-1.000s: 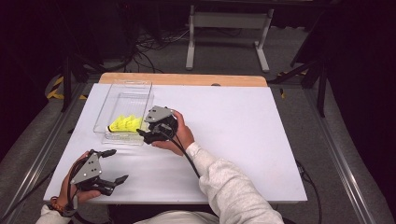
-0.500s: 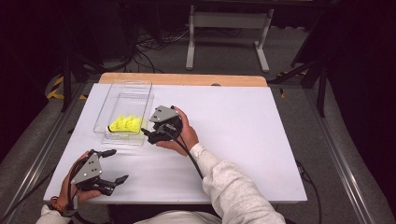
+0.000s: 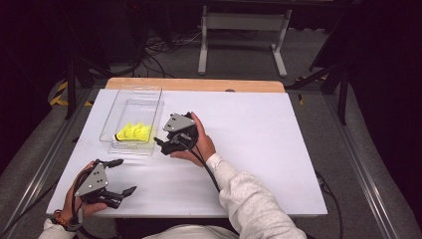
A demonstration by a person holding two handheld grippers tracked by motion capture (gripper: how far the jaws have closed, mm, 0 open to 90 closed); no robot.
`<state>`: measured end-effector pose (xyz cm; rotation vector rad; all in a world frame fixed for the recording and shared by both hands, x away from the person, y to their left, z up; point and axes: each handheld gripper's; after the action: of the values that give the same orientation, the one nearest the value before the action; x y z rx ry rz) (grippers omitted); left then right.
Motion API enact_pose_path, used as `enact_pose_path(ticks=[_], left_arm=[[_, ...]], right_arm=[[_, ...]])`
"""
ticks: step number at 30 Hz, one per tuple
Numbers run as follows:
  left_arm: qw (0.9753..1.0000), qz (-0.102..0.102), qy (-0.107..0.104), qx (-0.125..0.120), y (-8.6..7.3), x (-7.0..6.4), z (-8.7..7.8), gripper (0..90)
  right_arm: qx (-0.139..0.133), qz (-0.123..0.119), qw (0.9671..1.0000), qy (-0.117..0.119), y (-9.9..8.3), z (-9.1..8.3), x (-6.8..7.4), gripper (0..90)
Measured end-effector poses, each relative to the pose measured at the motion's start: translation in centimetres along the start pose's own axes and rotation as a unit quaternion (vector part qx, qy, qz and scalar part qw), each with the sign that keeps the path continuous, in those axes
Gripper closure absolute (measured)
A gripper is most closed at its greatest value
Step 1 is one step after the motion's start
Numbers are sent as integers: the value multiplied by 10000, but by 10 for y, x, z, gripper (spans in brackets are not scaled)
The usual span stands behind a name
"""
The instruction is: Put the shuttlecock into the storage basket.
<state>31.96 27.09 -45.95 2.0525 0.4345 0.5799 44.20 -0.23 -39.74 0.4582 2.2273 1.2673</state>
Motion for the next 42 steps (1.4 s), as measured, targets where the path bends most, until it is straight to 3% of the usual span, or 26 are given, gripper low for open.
enact_pose_path(ticks=[10,27,42], left_arm=[[10000,11,3,7,0,0,0,70],[10000,2,-3,4,0,0,1,70],[10000,14,14,7,0,0,1,70]], right_arm=[[-48,11,10000,-57,-3,-5,-2,65],[11,-163,9995,-260,-9,-15,-3,64],[12,-164,9991,-383,-15,-27,-7,68]])
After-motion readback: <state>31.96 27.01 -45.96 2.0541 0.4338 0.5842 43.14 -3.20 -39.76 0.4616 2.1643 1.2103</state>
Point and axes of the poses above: each handheld gripper's, and its own axes: z roughly forward along the jaws, y roughly out of its top, x roughly to its left, and after that the axes turned 1 degree about z, right-handed
